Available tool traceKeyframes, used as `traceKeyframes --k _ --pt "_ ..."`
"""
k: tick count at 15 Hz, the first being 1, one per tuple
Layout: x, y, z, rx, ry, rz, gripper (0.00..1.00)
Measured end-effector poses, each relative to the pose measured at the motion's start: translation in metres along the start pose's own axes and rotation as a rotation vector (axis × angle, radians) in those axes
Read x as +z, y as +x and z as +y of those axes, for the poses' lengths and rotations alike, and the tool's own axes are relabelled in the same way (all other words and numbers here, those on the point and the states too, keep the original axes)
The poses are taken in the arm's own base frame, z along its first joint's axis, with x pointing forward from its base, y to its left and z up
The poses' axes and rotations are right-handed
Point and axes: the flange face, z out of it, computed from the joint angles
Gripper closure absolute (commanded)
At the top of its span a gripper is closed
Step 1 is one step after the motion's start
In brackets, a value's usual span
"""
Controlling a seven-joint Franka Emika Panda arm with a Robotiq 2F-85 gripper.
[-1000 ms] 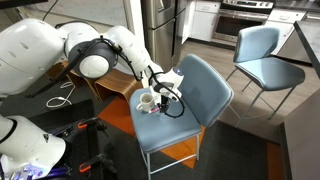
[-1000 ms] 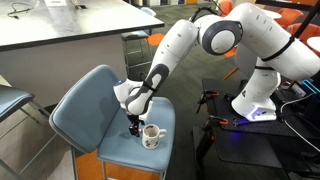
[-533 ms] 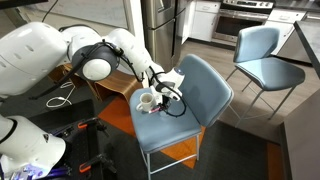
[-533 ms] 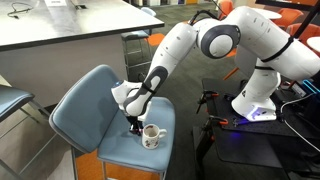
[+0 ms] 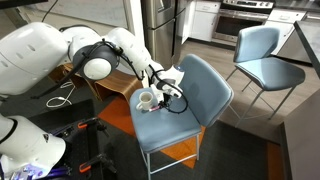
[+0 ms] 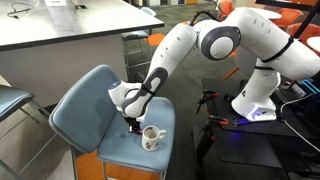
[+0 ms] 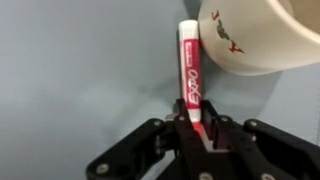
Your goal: Put the marker in the mug
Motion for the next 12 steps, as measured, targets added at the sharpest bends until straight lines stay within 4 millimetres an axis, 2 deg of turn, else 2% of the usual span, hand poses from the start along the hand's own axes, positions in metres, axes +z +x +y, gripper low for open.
traceKeyframes --k 3,7,12 --pt "-0.016 0.007 -0.003 -0.012 -0.017 0.034 0.95" --pt "-0.056 0.012 -0.012 -0.016 -0.017 0.087 0.95" --pt "-0.094 -0.010 -0.036 0.031 -0.015 0.147 0.95"
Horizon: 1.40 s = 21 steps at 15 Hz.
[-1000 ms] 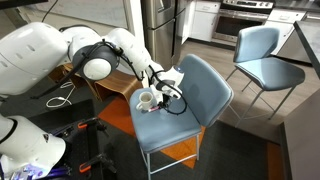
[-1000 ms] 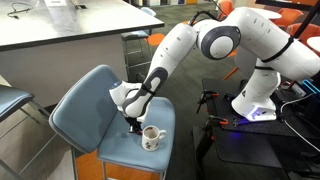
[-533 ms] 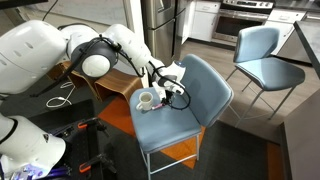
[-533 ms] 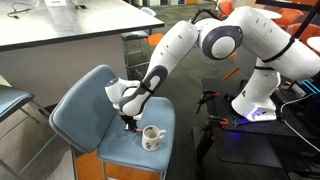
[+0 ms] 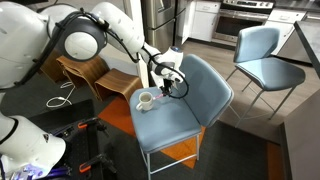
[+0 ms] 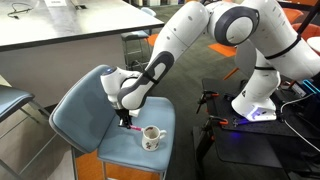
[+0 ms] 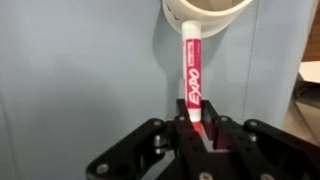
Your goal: Put the marker in the mug
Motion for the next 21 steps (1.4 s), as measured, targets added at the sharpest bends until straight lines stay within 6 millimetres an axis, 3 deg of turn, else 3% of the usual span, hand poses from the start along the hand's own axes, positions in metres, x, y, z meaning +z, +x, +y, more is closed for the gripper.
traceKeyframes --k 6,9,15,21 --pt "-0.041 -0.045 -0.028 0.073 -0.008 0.169 0.95" --pt "-0.052 -0.074 -0.036 0.096 -0.040 0.210 0.95" --pt "-0.036 -0.133 -0.047 0.141 -0.049 0.294 0.95" --pt "-0.035 -0.140 -0.020 0.160 -0.063 0.414 0.95"
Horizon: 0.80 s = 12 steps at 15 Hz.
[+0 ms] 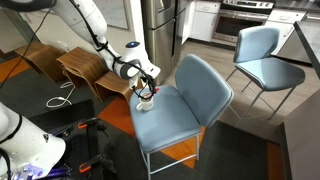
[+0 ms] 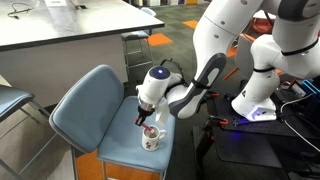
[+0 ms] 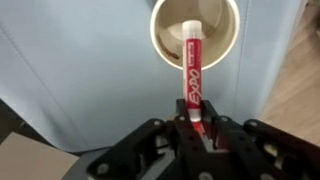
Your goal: Put the marker in the mug
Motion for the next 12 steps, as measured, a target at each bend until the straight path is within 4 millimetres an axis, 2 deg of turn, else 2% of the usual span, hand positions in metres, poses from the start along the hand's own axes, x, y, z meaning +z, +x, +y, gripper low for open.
traceKeyframes --k 3,6,7,9,12 --pt "-0.001 -0.001 0.001 -0.005 -0.009 0.010 0.95" --pt "-0.001 -0.010 -0.007 -0.020 -0.008 0.003 0.93" --pt "-0.001 -0.014 -0.009 -0.025 -0.007 0.002 0.55" --pt "-0.001 -0.019 -0.011 -0.028 -0.007 0.002 0.51" --pt "-0.003 -0.021 -0.010 -0.019 -0.009 0.012 0.30"
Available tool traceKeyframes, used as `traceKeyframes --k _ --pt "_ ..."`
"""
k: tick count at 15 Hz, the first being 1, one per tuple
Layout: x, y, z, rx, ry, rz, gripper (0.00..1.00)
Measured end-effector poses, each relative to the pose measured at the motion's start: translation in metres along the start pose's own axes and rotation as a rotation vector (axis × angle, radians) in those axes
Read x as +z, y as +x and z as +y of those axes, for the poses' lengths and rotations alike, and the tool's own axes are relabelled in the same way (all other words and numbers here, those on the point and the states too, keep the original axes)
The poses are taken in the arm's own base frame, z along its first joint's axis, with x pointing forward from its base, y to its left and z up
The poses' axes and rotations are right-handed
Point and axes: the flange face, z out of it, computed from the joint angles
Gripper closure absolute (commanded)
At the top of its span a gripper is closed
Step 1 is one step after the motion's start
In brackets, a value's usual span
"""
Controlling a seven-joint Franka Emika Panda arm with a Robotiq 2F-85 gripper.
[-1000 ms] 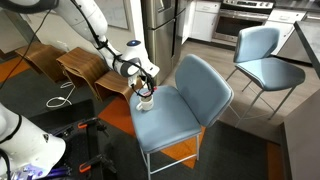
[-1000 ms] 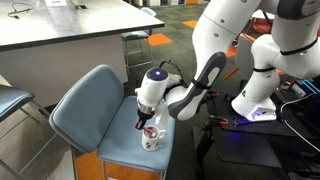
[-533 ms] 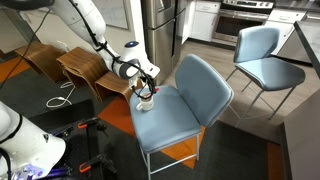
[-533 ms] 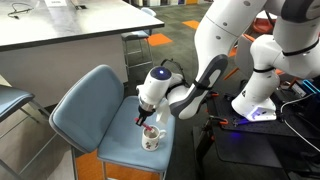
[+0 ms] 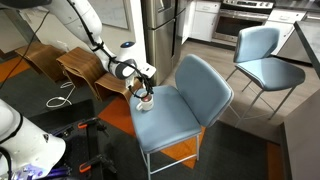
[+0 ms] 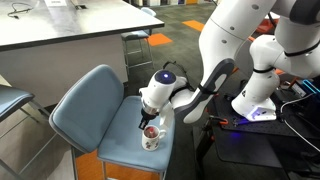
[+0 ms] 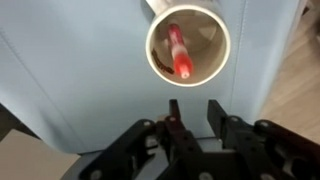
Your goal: Put the marker in the mug
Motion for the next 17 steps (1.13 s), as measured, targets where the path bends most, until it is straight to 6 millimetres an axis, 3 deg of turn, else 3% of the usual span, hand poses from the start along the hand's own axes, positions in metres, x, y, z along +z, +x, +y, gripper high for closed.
traceKeyframes --k 4,11,17 --pt "-0.011 0.005 -0.001 0.017 0.009 0.017 0.00" --pt "-0.061 0.002 -0.020 0.173 0.092 -0.250 0.00" --pt "-0.078 0.030 0.023 0.285 0.023 -0.519 0.00"
